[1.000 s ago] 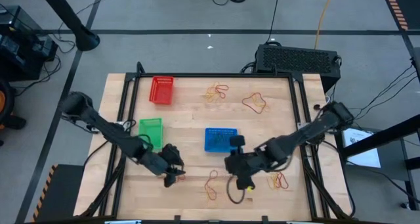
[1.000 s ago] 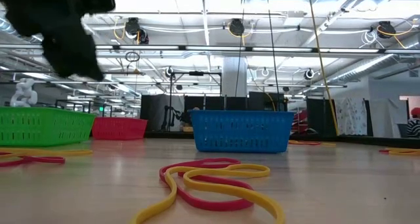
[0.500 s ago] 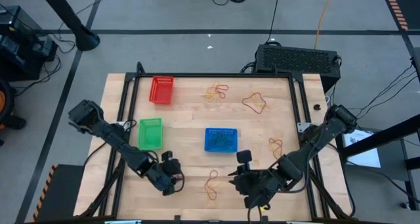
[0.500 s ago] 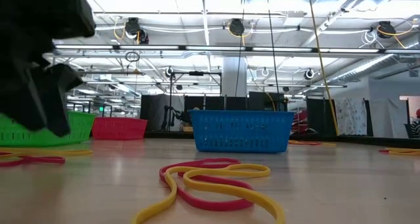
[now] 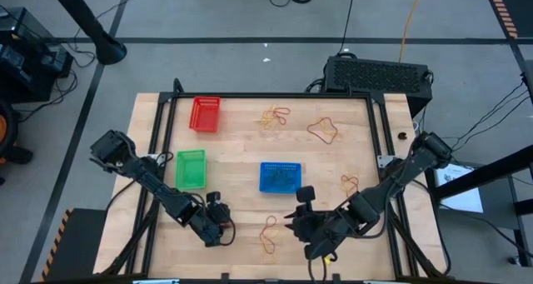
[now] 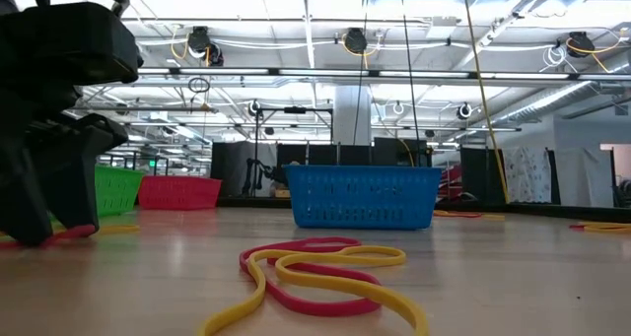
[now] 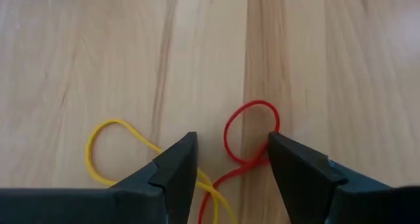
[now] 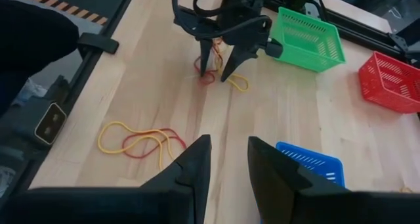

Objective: Sort rubber bands into baskets
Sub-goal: Put the red rubber band into the green bin

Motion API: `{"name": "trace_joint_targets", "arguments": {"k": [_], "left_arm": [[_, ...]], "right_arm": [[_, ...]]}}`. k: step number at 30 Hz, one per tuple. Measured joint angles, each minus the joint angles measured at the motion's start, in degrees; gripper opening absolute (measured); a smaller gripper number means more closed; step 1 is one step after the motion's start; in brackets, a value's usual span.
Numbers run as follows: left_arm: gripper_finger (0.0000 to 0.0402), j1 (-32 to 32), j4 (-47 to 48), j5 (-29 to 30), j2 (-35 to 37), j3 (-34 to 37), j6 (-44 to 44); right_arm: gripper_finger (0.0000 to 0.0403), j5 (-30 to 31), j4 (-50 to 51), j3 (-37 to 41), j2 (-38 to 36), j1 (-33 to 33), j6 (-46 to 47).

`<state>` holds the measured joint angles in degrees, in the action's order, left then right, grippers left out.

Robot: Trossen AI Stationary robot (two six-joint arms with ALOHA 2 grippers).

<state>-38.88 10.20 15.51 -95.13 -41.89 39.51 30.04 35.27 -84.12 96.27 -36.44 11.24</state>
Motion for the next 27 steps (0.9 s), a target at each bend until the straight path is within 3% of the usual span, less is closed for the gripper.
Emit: {"name": "trace_joint_targets", "arguments": {"k": [5, 13, 27], "left_arm": [[0.0162, -0.19, 0.05, -0.29, 0.00, 0.02, 0.24], [0.0013, -0.28, -2.93, -0.37, -0.04, 0.13, -0.91], [0.0004, -0.30, -5.00, 4.87, 7.54, -6.06, -13.12]], "right_arm": [[0.0093, -0.01, -0.33, 0.00, 0.00, -0.01, 0.07], [0.0093, -0.07, -0.37, 0.00, 0.00, -0.01, -0.32], [0.0093, -0.07, -0.35, 0.00, 0.00, -0.03, -0.34]]}}
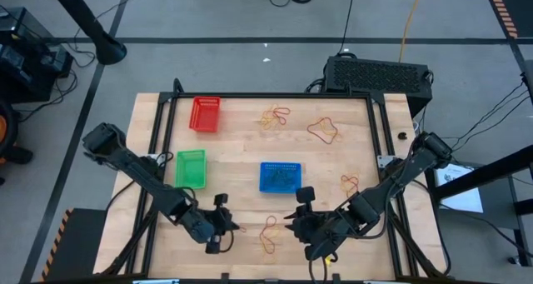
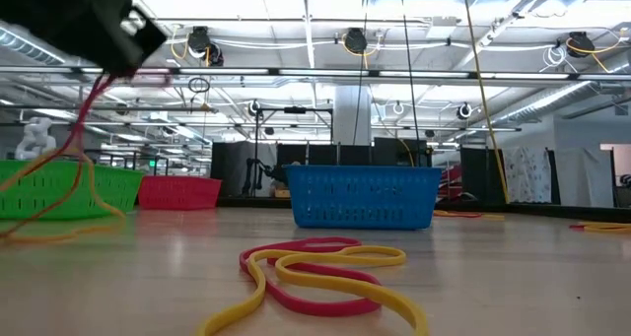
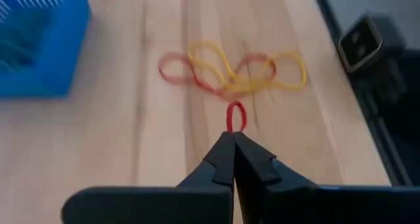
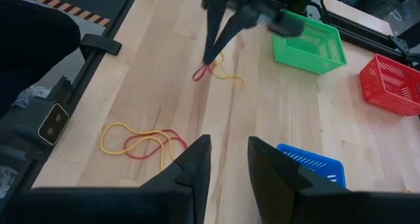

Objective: Sort rubber bands into baskets
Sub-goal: Put the red rubber band into the green bin

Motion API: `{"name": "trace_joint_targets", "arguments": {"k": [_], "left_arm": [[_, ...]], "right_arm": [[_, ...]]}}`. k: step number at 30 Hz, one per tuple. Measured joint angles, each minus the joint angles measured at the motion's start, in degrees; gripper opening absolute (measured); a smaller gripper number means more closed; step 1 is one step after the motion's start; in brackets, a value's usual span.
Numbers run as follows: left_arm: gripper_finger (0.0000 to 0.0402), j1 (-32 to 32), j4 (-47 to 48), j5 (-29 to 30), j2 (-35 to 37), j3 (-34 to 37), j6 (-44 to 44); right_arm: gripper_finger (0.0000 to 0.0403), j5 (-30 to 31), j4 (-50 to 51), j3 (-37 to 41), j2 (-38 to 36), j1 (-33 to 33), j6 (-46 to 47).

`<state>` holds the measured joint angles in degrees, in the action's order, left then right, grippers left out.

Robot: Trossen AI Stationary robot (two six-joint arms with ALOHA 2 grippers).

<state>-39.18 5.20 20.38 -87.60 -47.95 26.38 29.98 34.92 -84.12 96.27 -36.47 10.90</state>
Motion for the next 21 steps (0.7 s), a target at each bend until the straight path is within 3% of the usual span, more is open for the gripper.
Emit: {"name": "trace_joint_targets", "arguments": {"k": [9, 12, 15, 21], "left_arm": [[0.0004, -2.07, 0.62, 13.36, 11.56, -0.17, -1.85], [0.0004, -3.61, 3.19, 20.36, 15.52, -0.17, -1.66], [0.0004, -5.00, 10.12, 25.54, 19.53, -0.17, 0.17], [0.0004, -5.57, 32.78, 29.92, 26.58, -0.19, 14.96]], "right_arm": [[0.0093, 0.00, 0.10, 0.00, 0.01, 0.02, 0.00], [0.0093, 0.00, 0.11, 0.00, 0.02, 0.02, -0.02], [0.0093, 0.00, 0.09, 0.00, 0.00, 0.01, -0.02], [0.0093, 0.00, -0.15, 0.00, 0.00, 0.12, -0.04]]}}
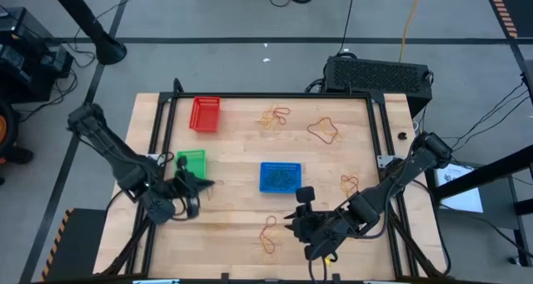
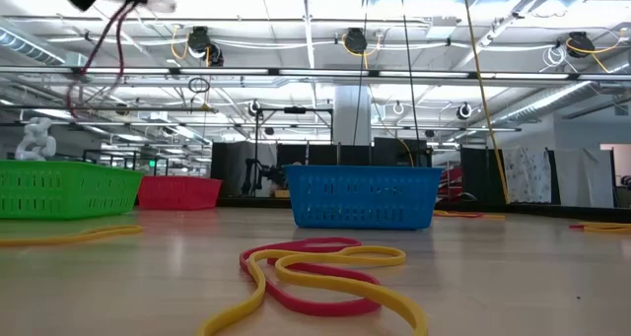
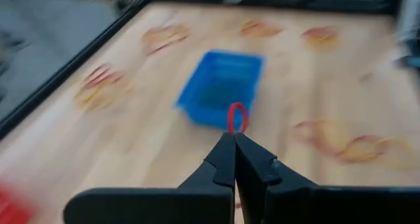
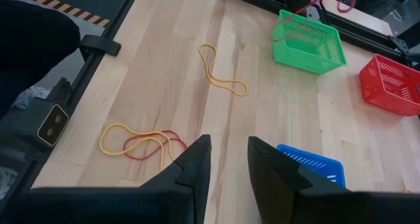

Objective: Sort rubber bands into baskets
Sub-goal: Put the red rubber band into the green bin

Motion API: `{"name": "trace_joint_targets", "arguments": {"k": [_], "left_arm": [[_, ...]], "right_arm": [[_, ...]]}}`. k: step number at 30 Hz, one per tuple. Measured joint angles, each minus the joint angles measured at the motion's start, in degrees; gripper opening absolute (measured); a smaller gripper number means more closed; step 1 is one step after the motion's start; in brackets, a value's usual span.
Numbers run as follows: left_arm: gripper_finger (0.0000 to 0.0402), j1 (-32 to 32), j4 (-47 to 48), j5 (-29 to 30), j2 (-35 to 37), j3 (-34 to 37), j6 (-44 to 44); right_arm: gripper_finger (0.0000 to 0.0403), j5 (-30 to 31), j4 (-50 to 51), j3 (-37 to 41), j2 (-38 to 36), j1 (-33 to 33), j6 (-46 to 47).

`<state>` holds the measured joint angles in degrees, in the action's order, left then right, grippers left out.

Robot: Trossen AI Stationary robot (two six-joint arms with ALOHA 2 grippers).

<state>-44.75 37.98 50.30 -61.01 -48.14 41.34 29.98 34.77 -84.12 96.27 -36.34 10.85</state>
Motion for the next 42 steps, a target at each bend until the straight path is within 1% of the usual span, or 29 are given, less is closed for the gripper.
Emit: {"name": "trace_joint_targets", "arguments": {"k": [4, 7, 9, 12, 16, 18, 20, 25, 28, 36, 39, 42], "left_arm": [[0.0004, 0.11, 19.02, 0.25, 2.30, 0.00, 15.27], [0.0004, 0.12, 32.57, -1.86, 2.60, 0.00, 28.86], [0.0004, 0.13, 38.47, -4.11, 2.54, 0.00, 35.33], [0.0004, 0.11, 42.57, -6.83, 2.27, 0.00, 40.45], [0.0004, 0.13, 42.90, -7.44, 2.12, 0.74, 40.89], [0.0004, 0.15, 42.55, -7.49, 2.12, 1.74, 40.87], [0.0004, 0.15, 41.69, -7.55, 2.12, 3.08, 40.89], [0.0004, 0.15, 40.36, -7.86, 2.10, 4.24, 40.85], [0.0004, 0.15, 40.56, -7.86, 2.11, 4.31, 40.82], [0.0004, 0.15, 39.86, -7.91, 2.12, 5.50, 38.60], [0.0004, 0.15, 38.76, -8.06, 2.12, 6.56, 36.10], [0.0010, 0.15, 38.60, -8.06, 2.11, 7.09, 36.13]], "right_arm": [[0.0093, 1.06, -1.41, 0.00, 0.03, 1.10, 0.45], [0.0093, 3.91, -3.80, 0.00, 0.62, 2.48, 0.96], [0.0093, 4.49, -4.61, 0.00, 1.49, 3.71, 0.76], [0.0093, 4.30, -4.63, -0.02, 3.46, 5.55, -0.45], [0.0093, 3.81, -4.62, -0.02, 6.56, 7.90, -2.77], [0.0093, 1.73, -4.62, -0.02, 7.61, 9.13, -3.66], [0.0093, -1.61, -4.75, -0.02, 8.12, 10.38, -3.39], [0.0093, -13.28, -5.56, -0.02, 8.32, 12.68, -1.36], [0.0093, -17.87, -6.36, -0.02, 8.32, 12.77, -1.13], [0.0093, -18.38, -6.30, -0.02, 8.35, 12.64, -1.05], [0.0093, -18.36, -6.32, -0.02, 8.35, 12.64, -0.54], [0.0093, -18.36, -6.30, -0.02, 8.35, 12.64, -0.07]]}}
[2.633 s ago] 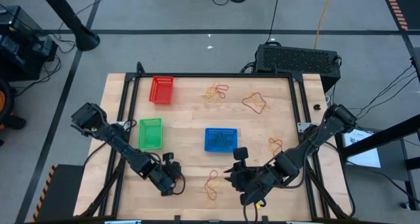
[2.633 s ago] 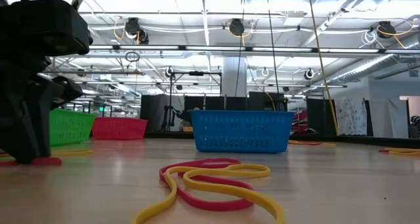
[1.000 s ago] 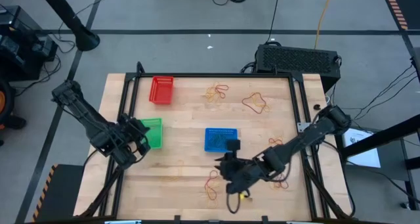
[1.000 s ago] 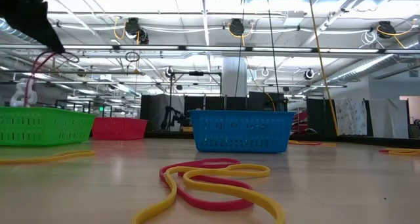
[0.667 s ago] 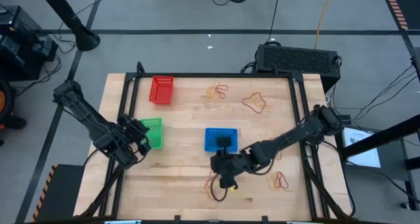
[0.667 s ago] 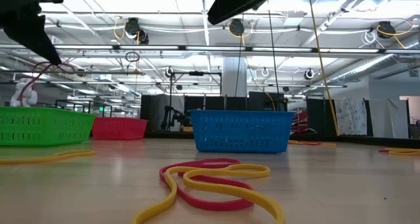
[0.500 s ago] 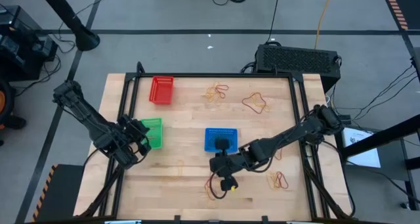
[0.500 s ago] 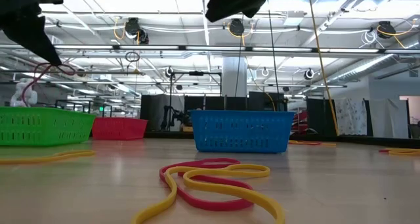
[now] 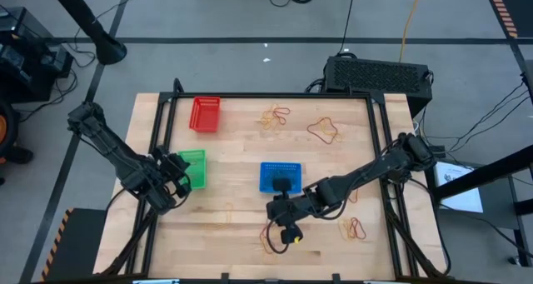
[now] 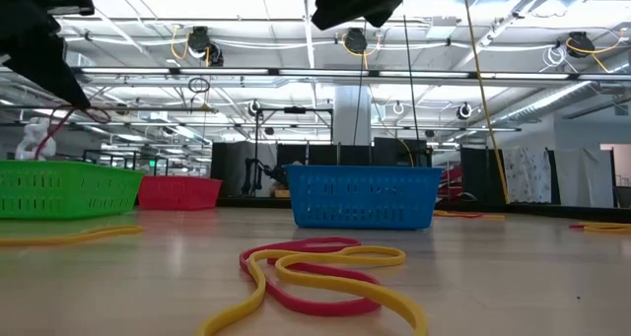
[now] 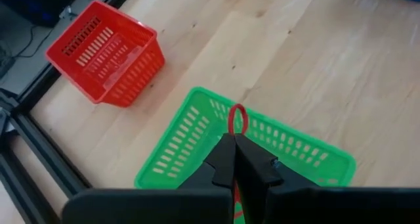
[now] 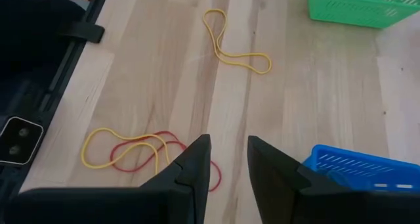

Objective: Sort rubber bands into baskets
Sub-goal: Put the red rubber band into the green bin

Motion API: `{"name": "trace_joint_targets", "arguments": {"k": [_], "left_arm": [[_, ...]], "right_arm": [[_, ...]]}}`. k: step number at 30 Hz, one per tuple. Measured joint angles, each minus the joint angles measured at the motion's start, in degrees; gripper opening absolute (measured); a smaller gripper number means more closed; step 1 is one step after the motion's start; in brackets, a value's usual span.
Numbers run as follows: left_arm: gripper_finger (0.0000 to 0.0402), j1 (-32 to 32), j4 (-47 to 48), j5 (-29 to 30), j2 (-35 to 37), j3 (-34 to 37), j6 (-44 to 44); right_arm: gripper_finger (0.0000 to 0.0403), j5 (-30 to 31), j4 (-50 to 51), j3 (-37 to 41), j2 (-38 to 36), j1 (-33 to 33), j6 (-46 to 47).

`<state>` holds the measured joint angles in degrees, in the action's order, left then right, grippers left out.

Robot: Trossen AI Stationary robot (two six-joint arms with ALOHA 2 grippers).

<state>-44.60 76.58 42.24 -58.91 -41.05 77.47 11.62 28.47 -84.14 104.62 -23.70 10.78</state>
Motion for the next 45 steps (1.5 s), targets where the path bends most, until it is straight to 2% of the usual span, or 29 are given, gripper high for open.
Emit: {"name": "trace_joint_targets", "arguments": {"k": [12, 17, 19, 24, 32, 35, 39, 42, 45], "left_arm": [[0.0104, 0.00, -0.17, -0.22, 0.01, 0.10, 0.20], [0.0113, 0.04, -4.19, 1.09, 0.01, 0.10, -0.76], [0.0114, 0.04, -7.79, 2.33, 0.01, 0.10, -3.74], [0.0114, 0.02, -23.55, 4.58, 0.01, 0.10, -17.79], [0.0114, 0.00, -58.16, 4.54, -3.42, 0.10, -51.51], [0.0114, 0.00, -69.94, 1.45, -6.74, 0.11, -64.16], [0.0114, 0.00, -84.01, -5.10, -11.51, 0.12, -75.73], [0.0114, 0.00, -91.43, -11.05, -14.63, 0.12, -81.98], [0.0114, 0.00, -94.79, -15.31, -15.57, 0.12, -85.69]], "right_arm": [[0.0093, 0.06, 1.89, 0.00, 0.00, -0.02, 0.60], [0.0093, 0.34, 7.42, 0.00, -0.35, -0.02, 4.35], [0.0093, 0.49, 10.34, 0.00, -0.78, -0.09, 6.71], [0.0093, 2.12, 15.10, 0.00, -0.94, -0.86, 12.78], [0.0093, 1.85, 26.60, 0.00, -0.97, -5.15, 24.36], [0.0093, 0.42, 36.19, 0.00, -0.98, -6.93, 32.82], [0.0093, -5.04, 48.01, 0.00, -0.98, -9.19, 47.07], [0.0093, -11.70, 50.29, 0.00, -1.01, -11.05, 53.31], [0.0093, -16.64, 49.31, 0.00, -1.03, -13.15, 54.80]]}}
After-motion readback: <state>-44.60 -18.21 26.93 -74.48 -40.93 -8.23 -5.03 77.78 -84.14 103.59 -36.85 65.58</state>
